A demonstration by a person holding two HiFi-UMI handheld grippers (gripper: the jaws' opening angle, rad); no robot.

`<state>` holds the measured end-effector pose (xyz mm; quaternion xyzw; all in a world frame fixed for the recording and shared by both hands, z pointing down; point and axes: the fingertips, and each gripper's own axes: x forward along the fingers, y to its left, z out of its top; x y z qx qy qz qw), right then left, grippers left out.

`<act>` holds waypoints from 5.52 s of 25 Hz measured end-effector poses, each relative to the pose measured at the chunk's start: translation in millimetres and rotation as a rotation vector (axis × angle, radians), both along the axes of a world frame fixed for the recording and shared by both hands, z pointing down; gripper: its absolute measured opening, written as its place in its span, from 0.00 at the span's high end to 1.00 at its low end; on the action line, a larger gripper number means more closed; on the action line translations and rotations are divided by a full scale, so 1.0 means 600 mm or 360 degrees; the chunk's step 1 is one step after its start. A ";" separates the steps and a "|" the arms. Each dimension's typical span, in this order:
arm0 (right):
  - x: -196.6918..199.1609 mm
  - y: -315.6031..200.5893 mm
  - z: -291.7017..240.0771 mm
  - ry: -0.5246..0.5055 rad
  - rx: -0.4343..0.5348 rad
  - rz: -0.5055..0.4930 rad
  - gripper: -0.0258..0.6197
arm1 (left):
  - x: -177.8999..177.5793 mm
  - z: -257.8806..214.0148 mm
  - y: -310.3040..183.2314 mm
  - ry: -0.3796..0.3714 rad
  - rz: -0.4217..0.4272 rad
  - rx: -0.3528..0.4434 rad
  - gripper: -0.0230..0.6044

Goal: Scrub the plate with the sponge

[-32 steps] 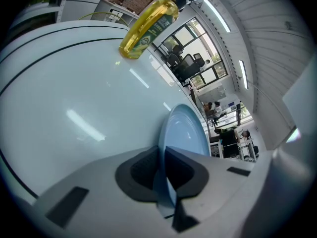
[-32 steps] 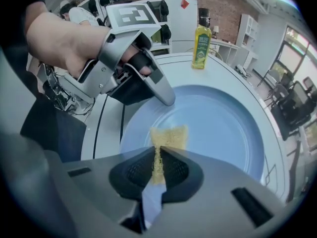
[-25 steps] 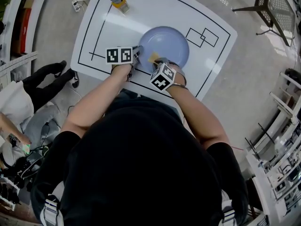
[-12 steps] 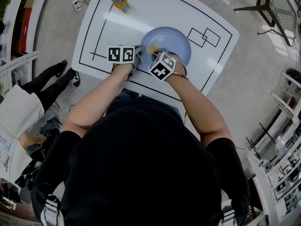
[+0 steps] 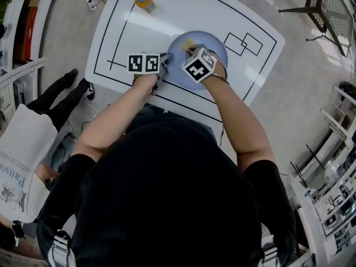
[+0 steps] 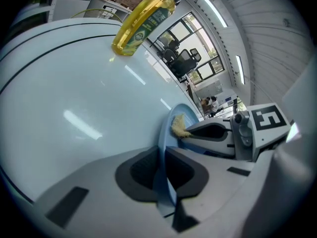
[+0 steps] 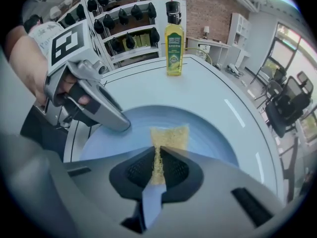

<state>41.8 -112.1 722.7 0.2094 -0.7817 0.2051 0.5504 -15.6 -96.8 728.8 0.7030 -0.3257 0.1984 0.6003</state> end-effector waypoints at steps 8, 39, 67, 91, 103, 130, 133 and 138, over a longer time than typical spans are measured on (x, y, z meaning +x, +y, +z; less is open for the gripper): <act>0.067 -0.029 -0.003 0.0066 0.0017 0.0137 0.92 | 0.002 -0.001 0.004 0.0038 -0.0059 -0.0058 0.92; 0.085 0.170 0.000 0.0099 -0.0257 0.0111 0.92 | -0.001 -0.001 -0.003 0.0041 -0.0162 -0.0093 0.90; -0.028 0.138 -0.003 -0.0025 -0.0121 -0.0062 0.92 | -0.001 -0.003 0.014 0.0034 -0.0086 -0.0043 0.91; 0.021 0.099 -0.158 -0.0190 0.0243 0.0248 0.92 | -0.031 -0.129 -0.022 -0.0110 0.0176 0.0481 0.74; 0.085 0.085 -0.298 -0.0353 0.0523 0.0618 0.92 | -0.064 -0.285 -0.026 -0.0125 0.0215 0.0892 0.74; 0.167 0.161 -0.591 -0.0632 0.1089 0.0980 0.92 | -0.107 -0.581 0.024 -0.0104 0.0304 0.1557 0.75; 0.175 0.171 -0.605 -0.0631 0.1134 0.1017 0.92 | -0.114 -0.597 0.031 -0.0097 0.0295 0.1591 0.75; 0.168 0.196 -0.620 -0.0654 0.1177 0.1054 0.92 | -0.128 -0.616 0.058 -0.0102 0.0298 0.1621 0.76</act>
